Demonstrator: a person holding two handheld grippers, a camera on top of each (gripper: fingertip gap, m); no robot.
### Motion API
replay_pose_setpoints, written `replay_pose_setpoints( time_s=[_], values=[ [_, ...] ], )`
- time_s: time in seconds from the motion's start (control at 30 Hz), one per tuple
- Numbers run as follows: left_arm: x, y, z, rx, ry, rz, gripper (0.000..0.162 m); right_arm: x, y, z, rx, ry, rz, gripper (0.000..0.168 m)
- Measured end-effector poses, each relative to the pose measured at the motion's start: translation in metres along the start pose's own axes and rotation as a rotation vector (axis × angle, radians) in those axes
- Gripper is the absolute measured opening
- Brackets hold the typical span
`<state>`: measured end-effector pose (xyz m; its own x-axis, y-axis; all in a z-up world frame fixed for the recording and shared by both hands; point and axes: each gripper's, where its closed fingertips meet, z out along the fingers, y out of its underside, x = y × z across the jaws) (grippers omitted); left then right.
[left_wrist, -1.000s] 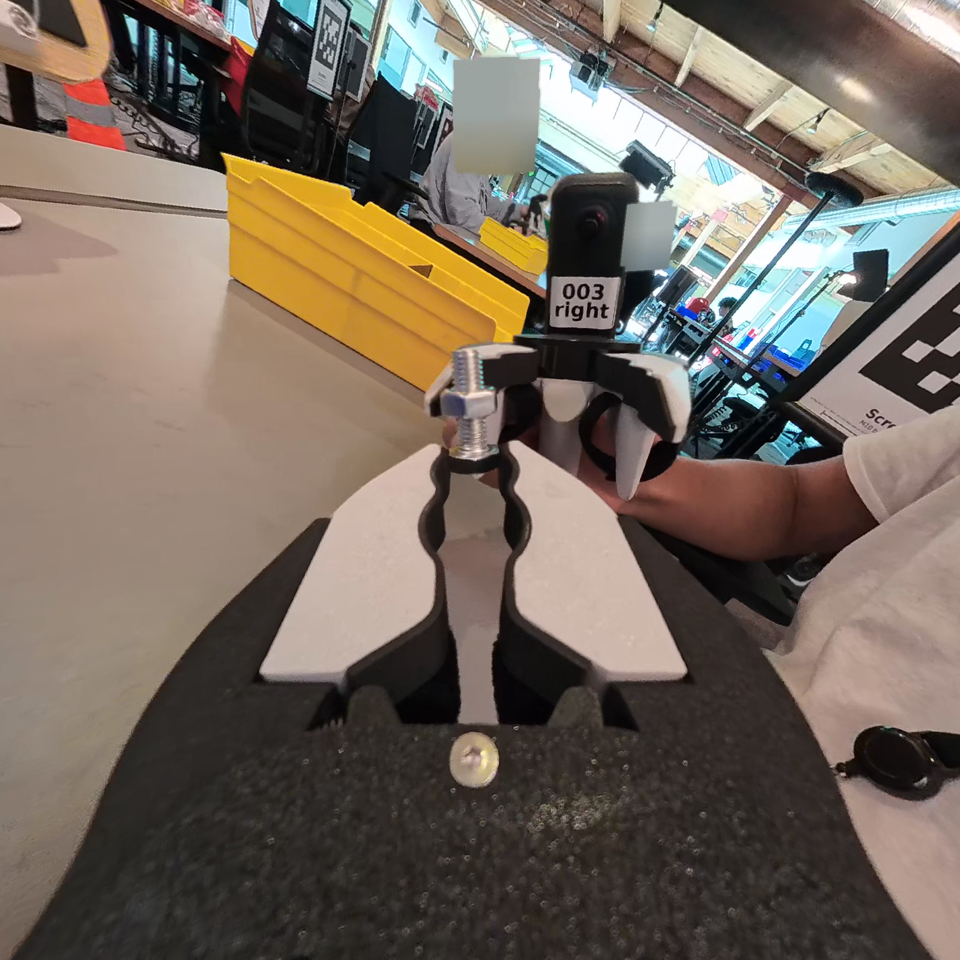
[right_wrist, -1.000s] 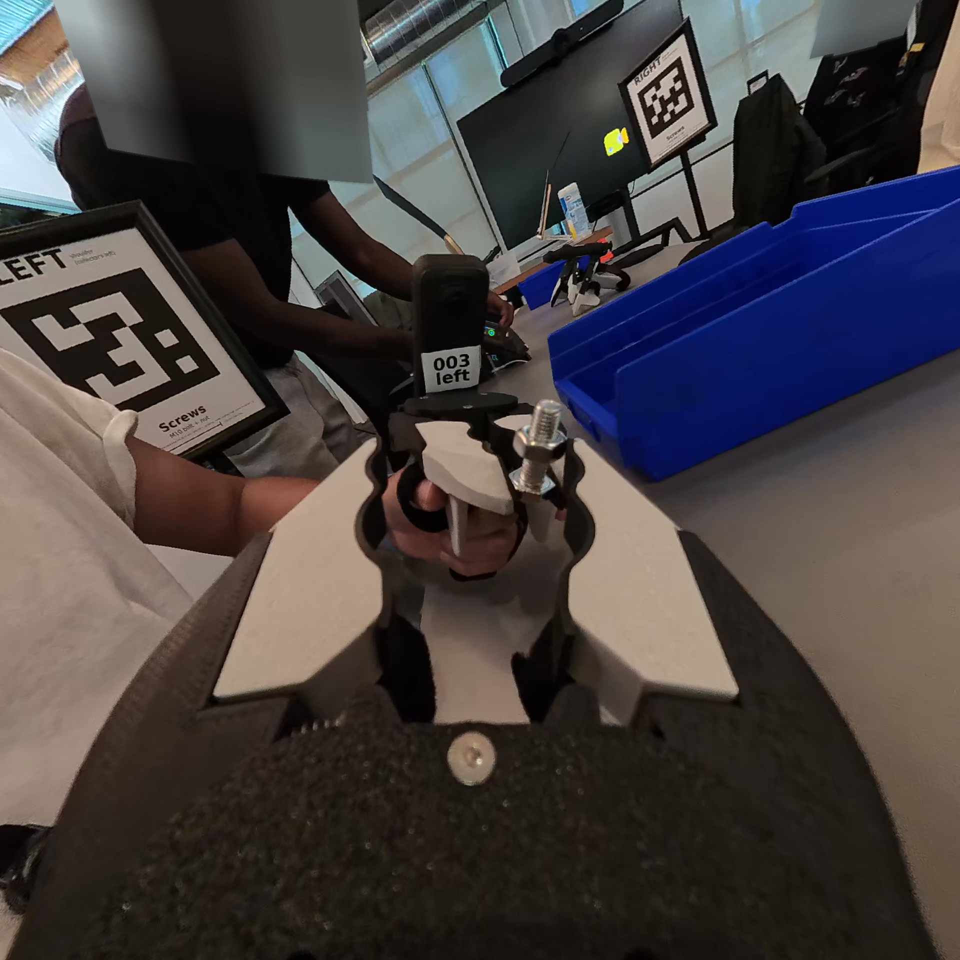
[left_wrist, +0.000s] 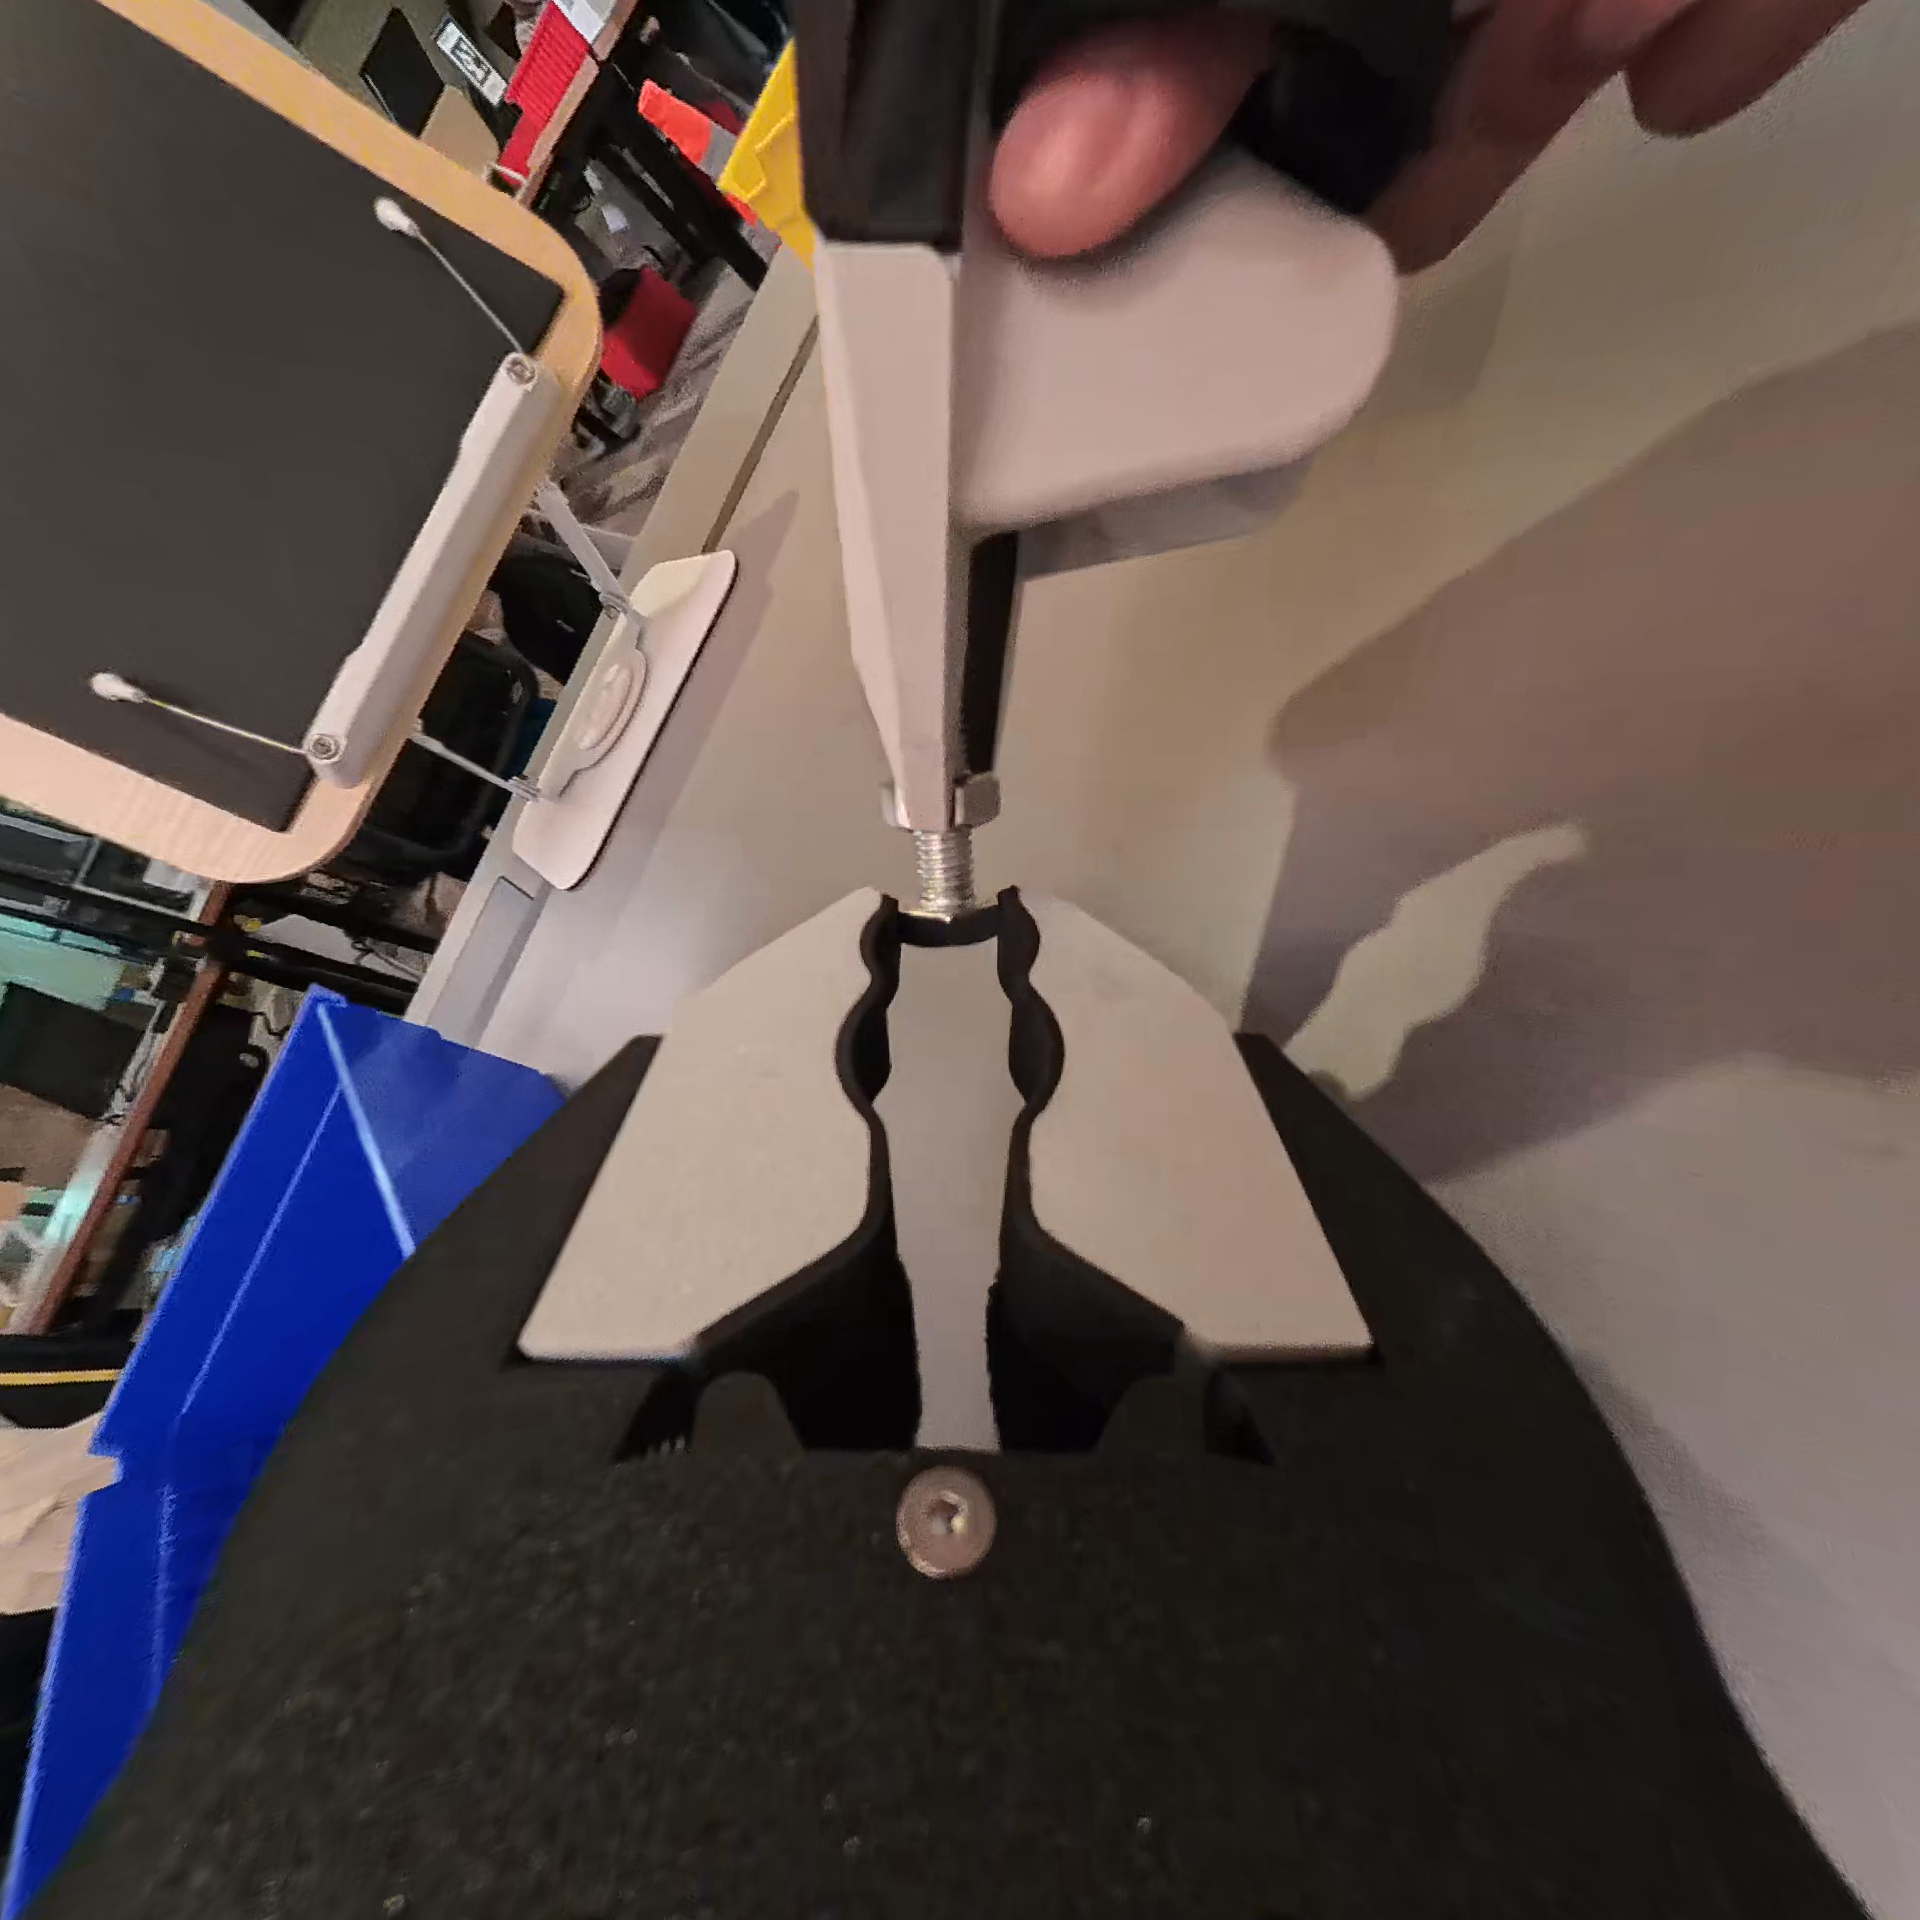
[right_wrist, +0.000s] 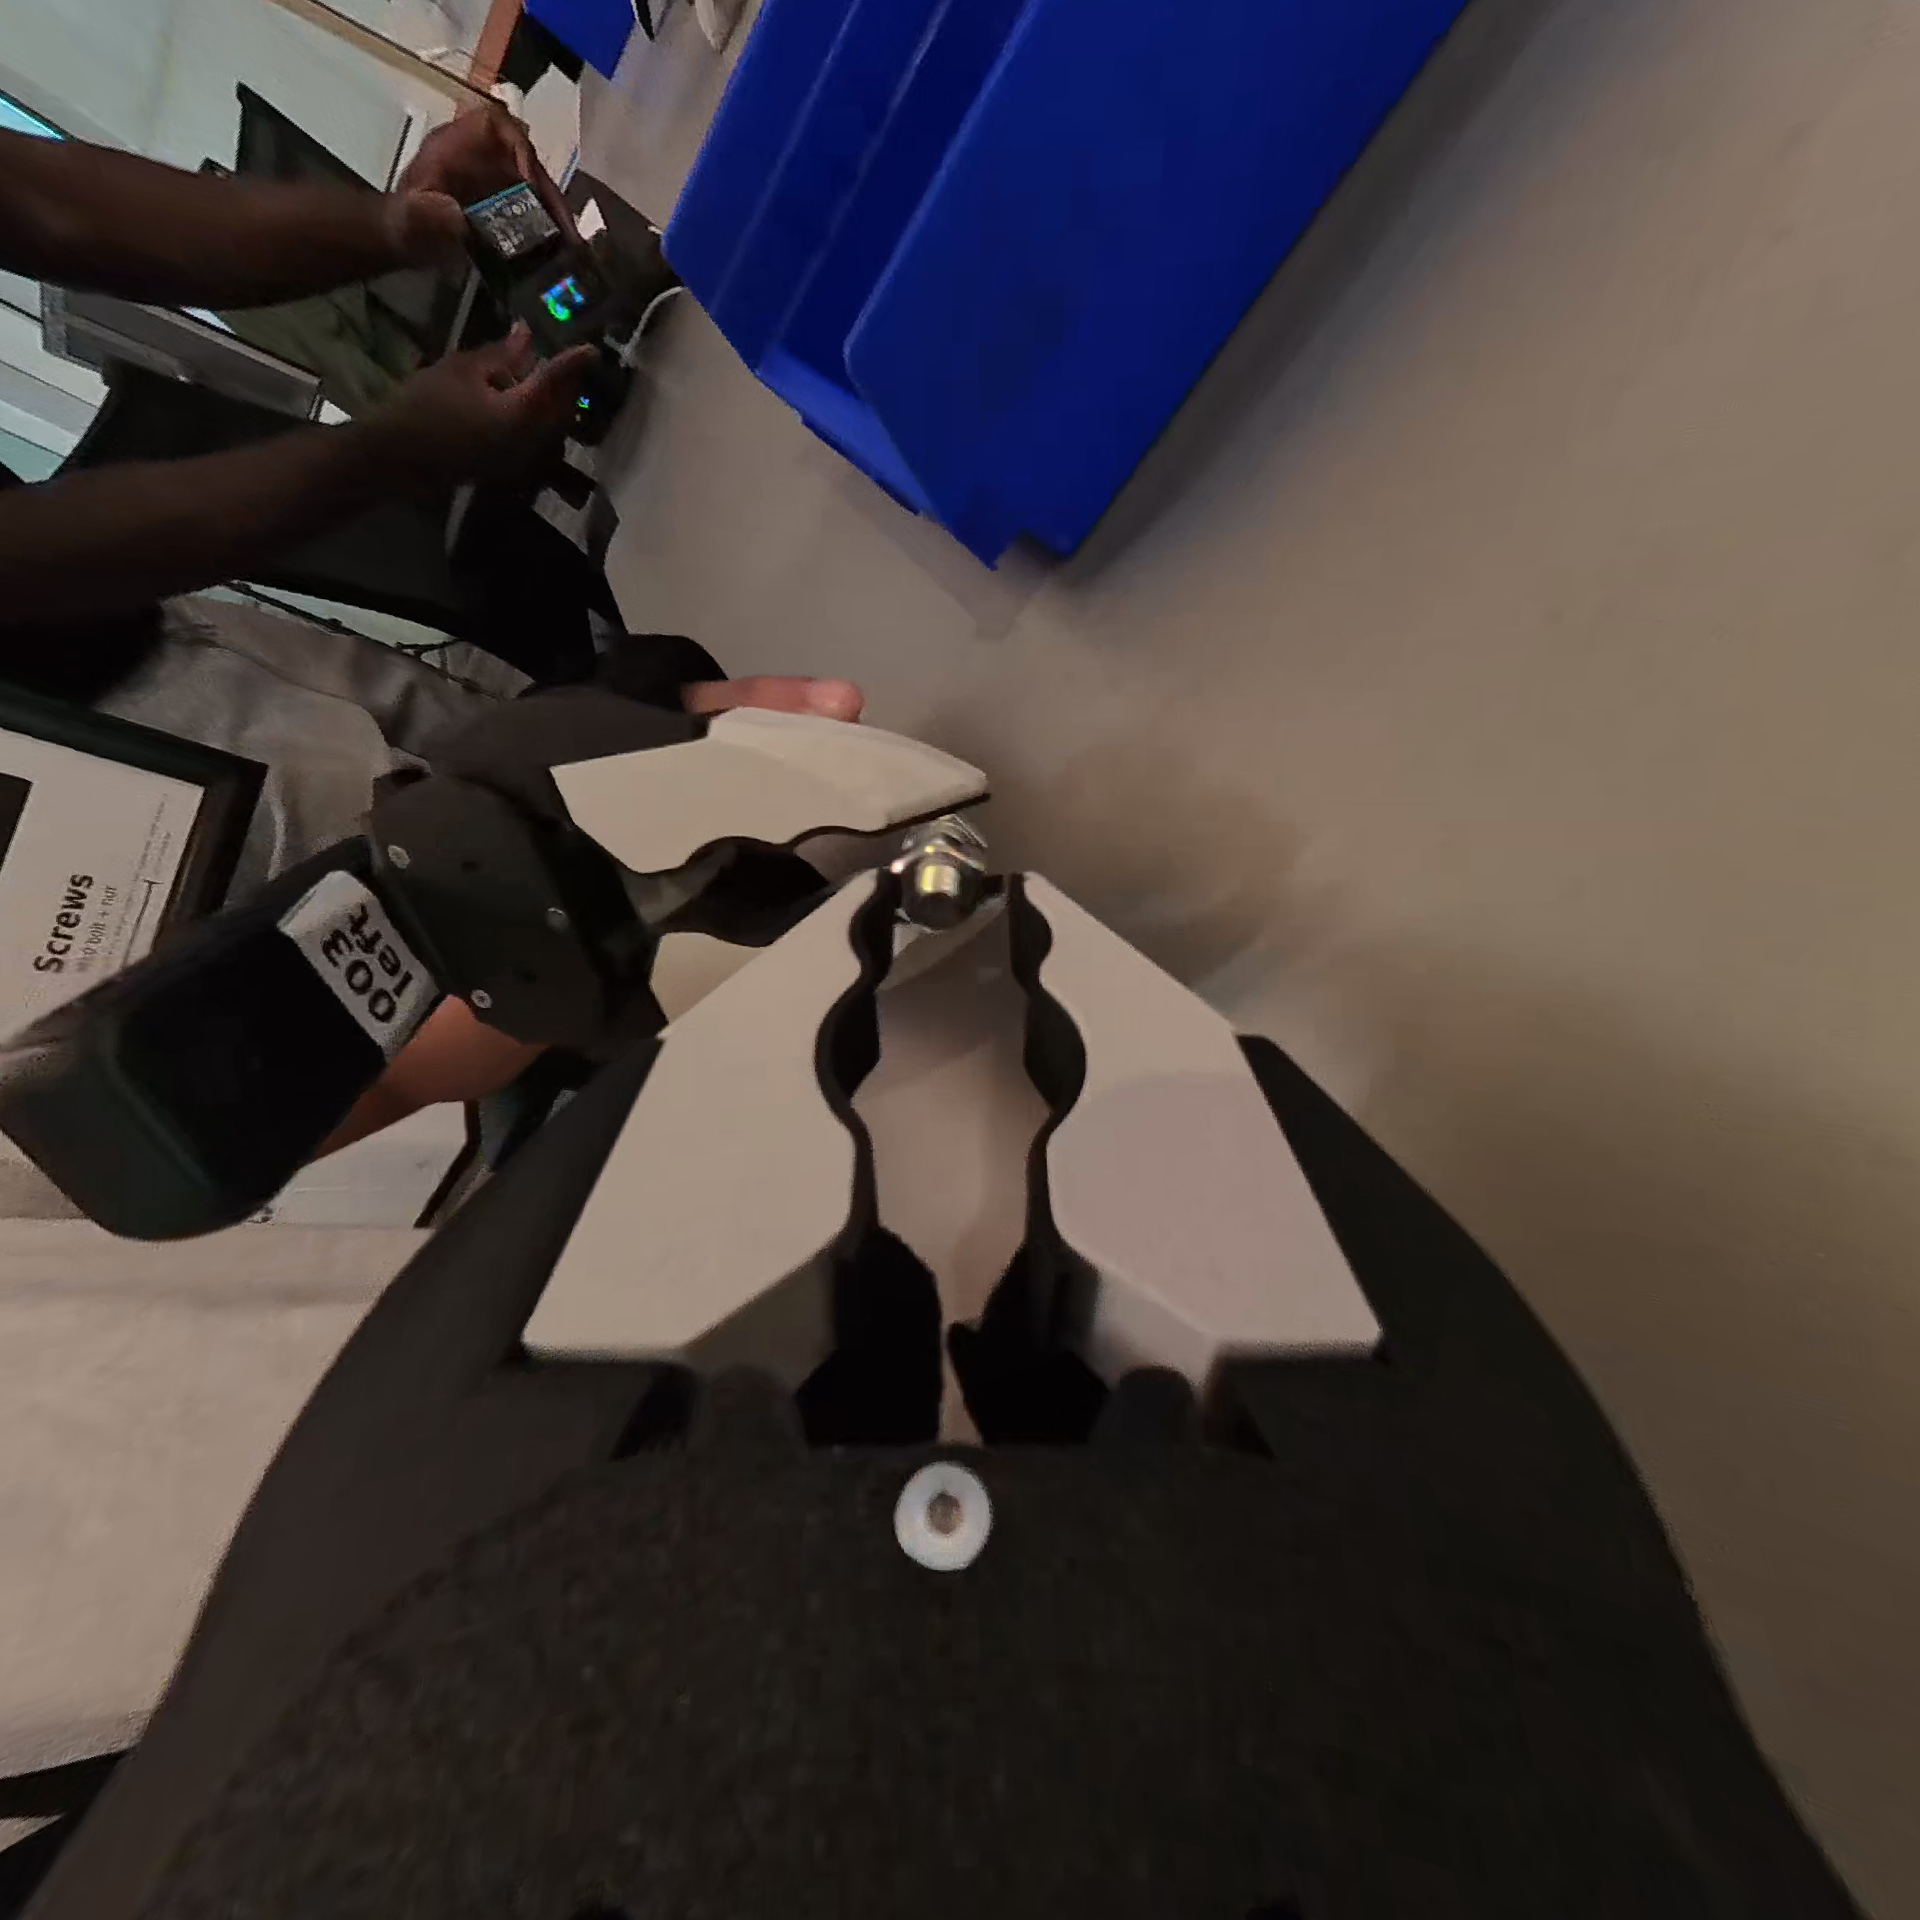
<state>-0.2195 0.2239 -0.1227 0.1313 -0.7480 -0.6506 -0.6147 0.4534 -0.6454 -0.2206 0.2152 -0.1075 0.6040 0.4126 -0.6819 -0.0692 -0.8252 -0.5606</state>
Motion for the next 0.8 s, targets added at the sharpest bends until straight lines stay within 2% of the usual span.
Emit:
replay_pose_setpoints(
  time_s=[0.13,0.23,0.33,0.5,0.63,0.67,0.7,0.8],
  values=[
    [0.003,0.0,-0.002,0.011,0.03,-0.009,0.018,-0.003,0.002,0.001,-0.011,0.03,-0.077,0.017],
    [0.008,-0.008,-0.008,0.09,0.132,-0.121,0.018,-0.012,0.004,-0.004,-0.078,0.062,-0.34,0.017],
    [0.015,-0.021,-0.017,0.186,0.252,-0.234,0.018,-0.024,0.009,-0.012,-0.173,0.111,-0.756,0.017],
    [0.03,-0.037,-0.027,0.279,0.391,-0.289,0.018,-0.03,0.023,-0.024,-0.325,0.297,-1.589,0.017],
    [0.033,-0.04,-0.028,0.292,0.428,-0.307,0.018,-0.029,0.024,-0.028,-0.253,0.507,-2.364,0.017],
    [0.033,-0.038,-0.027,0.285,0.422,-0.302,0.018,-0.028,0.023,-0.026,-0.238,0.534,-2.42,0.017],
    [0.033,-0.037,-0.027,0.28,0.416,-0.299,0.018,-0.026,0.023,-0.026,-0.233,0.537,-2.381,0.018],
    [0.028,-0.038,-0.029,0.285,0.402,-0.31,0.018,-0.03,0.013,-0.031,-0.141,0.514,-2.127,0.028]
  ],
)
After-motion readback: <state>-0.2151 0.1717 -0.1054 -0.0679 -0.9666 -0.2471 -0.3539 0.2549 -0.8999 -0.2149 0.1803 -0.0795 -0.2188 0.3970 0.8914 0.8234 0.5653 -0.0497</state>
